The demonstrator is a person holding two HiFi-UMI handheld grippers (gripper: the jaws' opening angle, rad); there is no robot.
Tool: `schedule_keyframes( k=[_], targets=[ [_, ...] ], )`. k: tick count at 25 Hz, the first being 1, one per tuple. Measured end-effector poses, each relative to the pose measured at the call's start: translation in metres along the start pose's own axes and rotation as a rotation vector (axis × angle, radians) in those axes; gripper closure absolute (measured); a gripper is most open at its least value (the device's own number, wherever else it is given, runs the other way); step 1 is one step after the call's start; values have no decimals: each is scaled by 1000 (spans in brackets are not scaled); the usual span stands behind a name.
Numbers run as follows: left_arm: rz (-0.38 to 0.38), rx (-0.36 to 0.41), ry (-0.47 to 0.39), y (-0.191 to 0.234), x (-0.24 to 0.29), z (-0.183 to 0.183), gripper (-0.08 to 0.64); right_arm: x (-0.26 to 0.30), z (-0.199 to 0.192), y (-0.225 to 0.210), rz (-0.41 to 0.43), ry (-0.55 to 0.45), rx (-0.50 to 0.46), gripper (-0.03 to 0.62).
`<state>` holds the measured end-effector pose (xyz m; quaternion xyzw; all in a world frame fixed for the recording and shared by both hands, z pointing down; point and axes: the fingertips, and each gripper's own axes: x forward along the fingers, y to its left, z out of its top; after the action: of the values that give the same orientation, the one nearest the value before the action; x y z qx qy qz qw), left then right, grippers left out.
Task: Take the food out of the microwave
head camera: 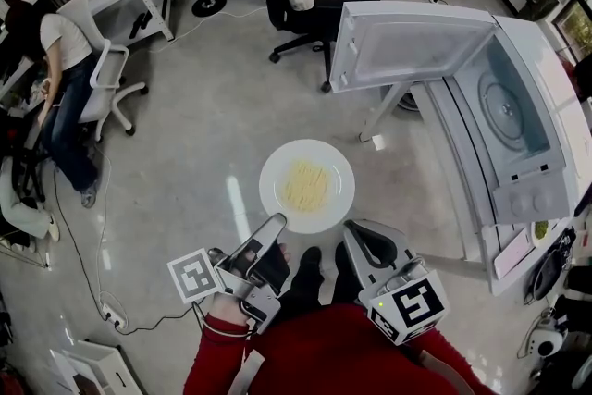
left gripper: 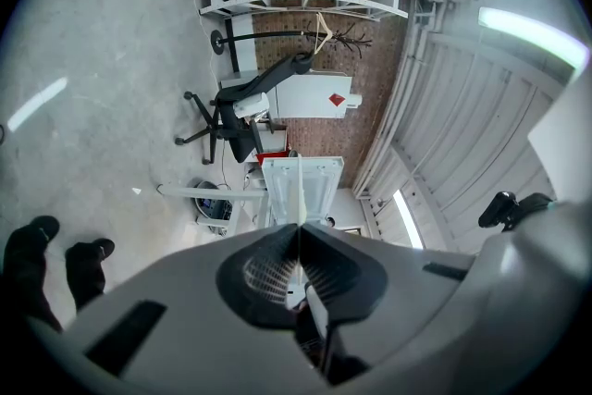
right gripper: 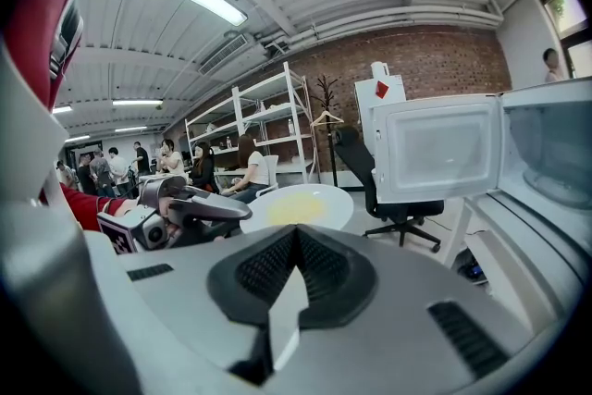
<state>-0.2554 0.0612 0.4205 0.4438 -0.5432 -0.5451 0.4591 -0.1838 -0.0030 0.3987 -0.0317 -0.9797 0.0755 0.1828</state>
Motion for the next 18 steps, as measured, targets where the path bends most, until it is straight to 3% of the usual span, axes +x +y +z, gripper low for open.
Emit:
schedule_keyframes(
  k=[18],
  targets=[
    [-9,7,11,-2,-8,-1,545,-2,-1,10,-5,1,-23,583]
  ],
)
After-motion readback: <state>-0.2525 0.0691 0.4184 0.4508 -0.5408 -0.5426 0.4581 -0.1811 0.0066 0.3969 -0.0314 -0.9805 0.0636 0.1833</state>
